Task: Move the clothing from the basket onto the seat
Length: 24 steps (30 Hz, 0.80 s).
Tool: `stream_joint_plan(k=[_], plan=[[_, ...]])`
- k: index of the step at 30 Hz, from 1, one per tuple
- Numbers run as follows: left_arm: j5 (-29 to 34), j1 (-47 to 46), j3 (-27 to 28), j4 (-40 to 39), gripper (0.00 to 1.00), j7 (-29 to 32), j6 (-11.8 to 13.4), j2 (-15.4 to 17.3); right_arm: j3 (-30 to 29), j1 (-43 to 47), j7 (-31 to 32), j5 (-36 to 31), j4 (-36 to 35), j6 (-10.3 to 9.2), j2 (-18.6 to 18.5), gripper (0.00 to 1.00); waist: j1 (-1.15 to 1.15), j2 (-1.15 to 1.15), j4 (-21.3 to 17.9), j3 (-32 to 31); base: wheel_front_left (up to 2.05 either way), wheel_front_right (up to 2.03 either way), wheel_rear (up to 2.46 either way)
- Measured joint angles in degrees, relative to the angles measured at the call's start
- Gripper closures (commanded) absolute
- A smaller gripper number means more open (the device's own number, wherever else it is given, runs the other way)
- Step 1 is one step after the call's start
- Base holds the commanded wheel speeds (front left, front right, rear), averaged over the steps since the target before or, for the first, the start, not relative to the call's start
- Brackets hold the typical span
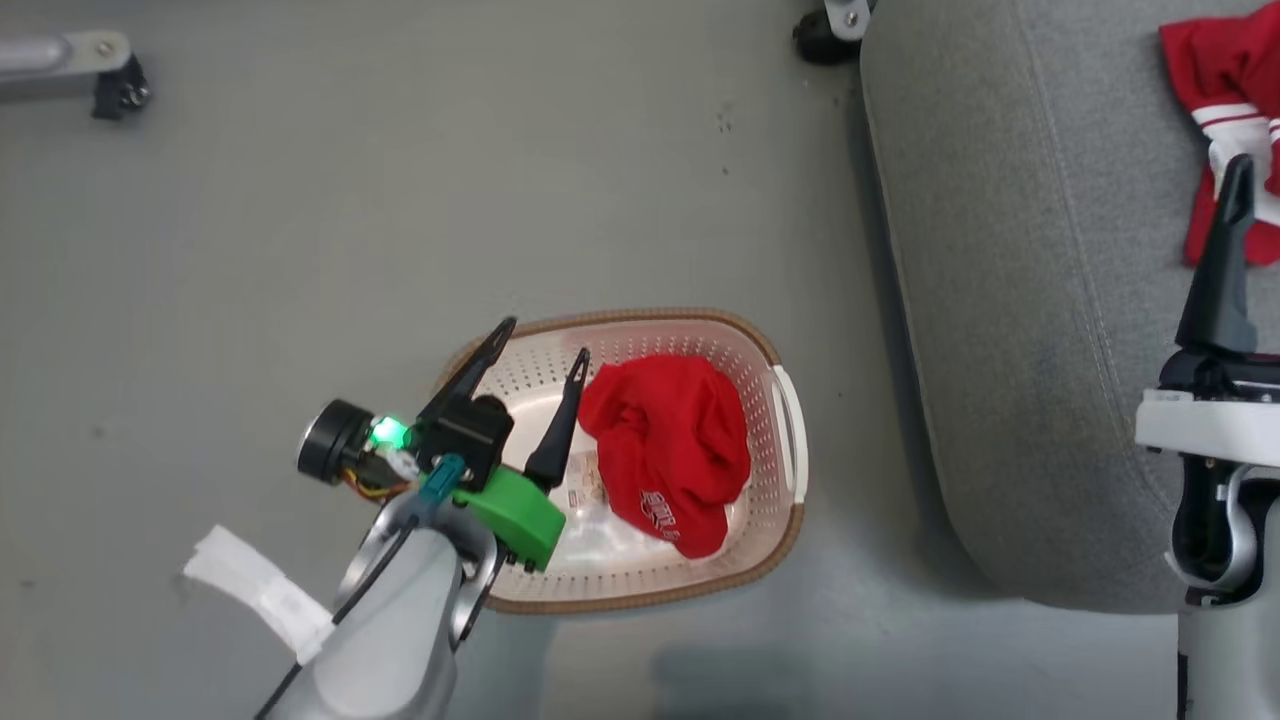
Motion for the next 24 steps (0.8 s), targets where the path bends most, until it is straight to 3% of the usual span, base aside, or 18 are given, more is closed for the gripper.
stream_joint_plan(k=[10,17,24], plan=[[0.5,-15.2,-7.8,16.5,0.00,0.0,-0.7,0.2,-3.2,-6.5,0.0,2.7,-5.9,0.00,0.0,0.00,0.00,0.00,-3.0,13.6,0.00,0.00,0.00],[-6.9,-22.0,-16.0,26.9,0.00,2.7,-0.8,-0.1,-3.9,-8.0,0.0,4.8,-8.3,0.00,0.0,0.00,0.00,0.00,-5.9,21.5,0.00,0.00,0.00],[-17.6,-26.5,-20.8,27.8,0.00,8.8,-0.8,-0.1,-3.0,-8.2,0.0,5.1,-8.7,0.00,0.0,0.00,-0.01,0.00,-8.5,27.7,0.00,0.00,0.00]])
